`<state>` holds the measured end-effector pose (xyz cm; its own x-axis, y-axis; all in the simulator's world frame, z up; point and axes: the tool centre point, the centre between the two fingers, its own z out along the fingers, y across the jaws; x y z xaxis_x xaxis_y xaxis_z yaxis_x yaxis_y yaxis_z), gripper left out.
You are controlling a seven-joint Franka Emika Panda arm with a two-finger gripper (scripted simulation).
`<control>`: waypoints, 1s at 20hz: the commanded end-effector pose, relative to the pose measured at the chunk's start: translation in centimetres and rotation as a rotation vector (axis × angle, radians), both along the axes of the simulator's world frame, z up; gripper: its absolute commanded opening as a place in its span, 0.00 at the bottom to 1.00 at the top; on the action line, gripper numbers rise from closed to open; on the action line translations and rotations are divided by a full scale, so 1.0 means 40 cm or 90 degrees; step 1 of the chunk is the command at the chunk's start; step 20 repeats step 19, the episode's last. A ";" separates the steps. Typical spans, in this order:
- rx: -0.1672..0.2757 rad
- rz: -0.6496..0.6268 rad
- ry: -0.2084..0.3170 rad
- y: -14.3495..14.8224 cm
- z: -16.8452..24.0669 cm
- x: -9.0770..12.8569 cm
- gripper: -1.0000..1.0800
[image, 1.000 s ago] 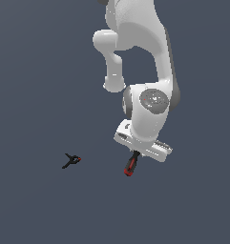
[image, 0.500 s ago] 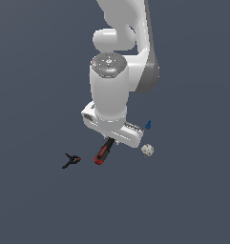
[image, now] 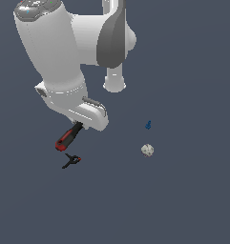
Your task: Pick up a designated object from a clutter of objects.
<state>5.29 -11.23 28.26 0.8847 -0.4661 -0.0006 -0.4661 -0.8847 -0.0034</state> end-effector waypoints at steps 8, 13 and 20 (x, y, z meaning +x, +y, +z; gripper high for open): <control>-0.002 0.001 0.000 -0.198 0.153 -0.015 0.00; -0.002 0.001 0.001 -0.244 0.188 -0.015 0.00; -0.002 0.001 0.001 -0.260 0.200 -0.013 0.00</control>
